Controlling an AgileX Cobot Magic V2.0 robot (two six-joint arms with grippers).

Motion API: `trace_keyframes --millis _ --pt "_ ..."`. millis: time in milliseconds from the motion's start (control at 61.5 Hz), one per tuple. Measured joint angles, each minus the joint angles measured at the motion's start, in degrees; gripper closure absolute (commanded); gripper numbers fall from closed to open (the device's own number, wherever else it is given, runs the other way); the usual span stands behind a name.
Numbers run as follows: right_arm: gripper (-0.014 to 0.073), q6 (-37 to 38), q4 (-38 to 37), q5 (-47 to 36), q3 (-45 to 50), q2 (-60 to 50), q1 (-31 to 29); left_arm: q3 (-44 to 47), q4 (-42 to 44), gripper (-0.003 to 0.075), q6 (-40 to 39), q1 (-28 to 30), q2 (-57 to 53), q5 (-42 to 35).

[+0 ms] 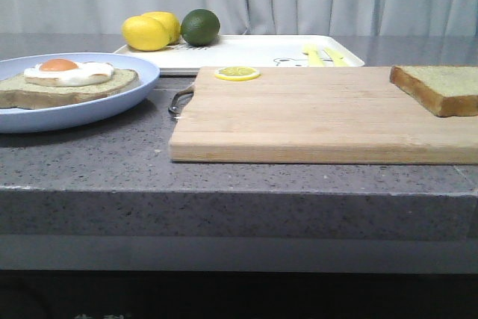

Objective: Place bread and move sandwich to tray

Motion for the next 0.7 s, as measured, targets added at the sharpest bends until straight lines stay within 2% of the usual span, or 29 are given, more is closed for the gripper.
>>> trace_keyframes --millis 699 --pt "0.0662 0.00 0.00 -1.95 0.00 0.00 0.00 0.00 0.00 0.0741 0.00 0.00 0.00 0.00"
